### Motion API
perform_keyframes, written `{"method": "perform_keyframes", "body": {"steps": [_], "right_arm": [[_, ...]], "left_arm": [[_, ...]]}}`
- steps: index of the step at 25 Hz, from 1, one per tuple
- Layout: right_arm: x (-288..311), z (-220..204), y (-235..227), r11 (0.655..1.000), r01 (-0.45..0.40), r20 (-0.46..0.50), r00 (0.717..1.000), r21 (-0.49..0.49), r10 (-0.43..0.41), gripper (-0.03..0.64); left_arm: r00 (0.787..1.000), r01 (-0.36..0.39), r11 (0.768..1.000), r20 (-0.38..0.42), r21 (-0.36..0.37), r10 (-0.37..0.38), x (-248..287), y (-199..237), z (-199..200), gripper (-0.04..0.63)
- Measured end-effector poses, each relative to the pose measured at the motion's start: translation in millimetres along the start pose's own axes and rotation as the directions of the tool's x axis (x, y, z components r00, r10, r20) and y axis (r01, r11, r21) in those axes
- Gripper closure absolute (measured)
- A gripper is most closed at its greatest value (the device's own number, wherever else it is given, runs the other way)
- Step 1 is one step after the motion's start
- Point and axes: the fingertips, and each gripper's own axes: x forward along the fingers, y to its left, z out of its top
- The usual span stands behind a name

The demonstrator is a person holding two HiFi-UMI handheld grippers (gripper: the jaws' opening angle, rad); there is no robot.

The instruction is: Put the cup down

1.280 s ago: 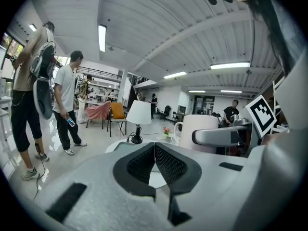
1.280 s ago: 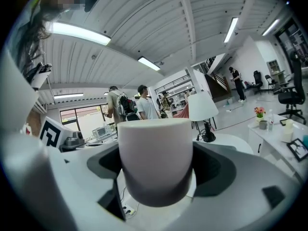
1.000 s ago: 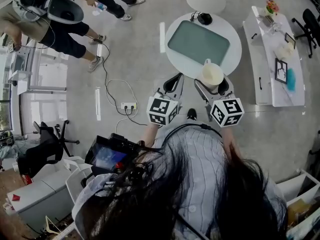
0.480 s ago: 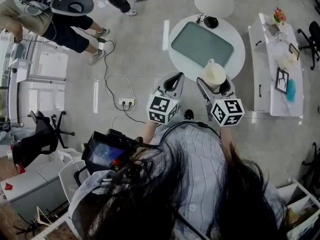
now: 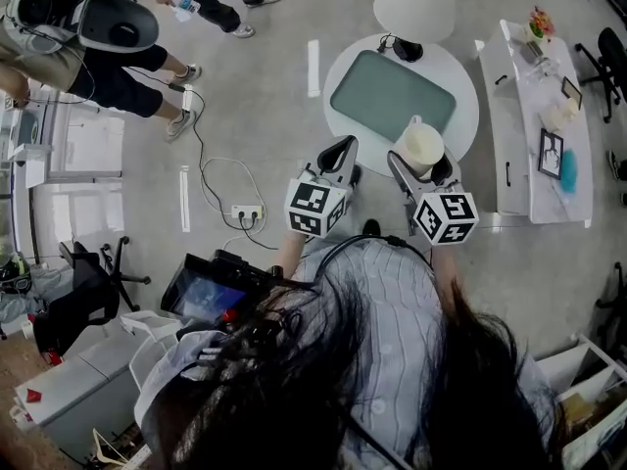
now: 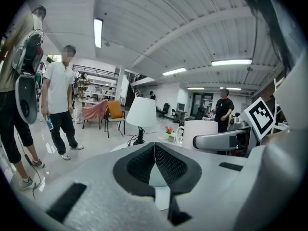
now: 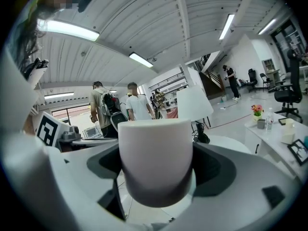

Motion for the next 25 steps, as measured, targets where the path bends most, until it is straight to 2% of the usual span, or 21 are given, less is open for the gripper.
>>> {"method": "perform_keyframes", "body": {"steps": [11,19,25], "right_arm": [[66.8,-4.1,-33.6,0.991,0.127,-0.027,0.992,0.046,-0.126,0.196],[105.8,-12.3,-52.6,0.977,0.209,-0.076,0.976,0.051,-0.205,0.196],[129.1,-34.4,-66.5,0.969,0.24,-0.128,0.964,0.052,-0.231,0.196]], "left_arm": [[0.99,0.129,0.991,-0.054,0.038,-0.127,71.1,49.6,23.7,0.58],[0.967,0.232,0.972,-0.121,0.041,-0.226,111.5,69.5,23.2,0.58],[0.952,0.277,0.959,-0.15,0.053,-0.266,134.0,77.4,22.0,0.58]]}}
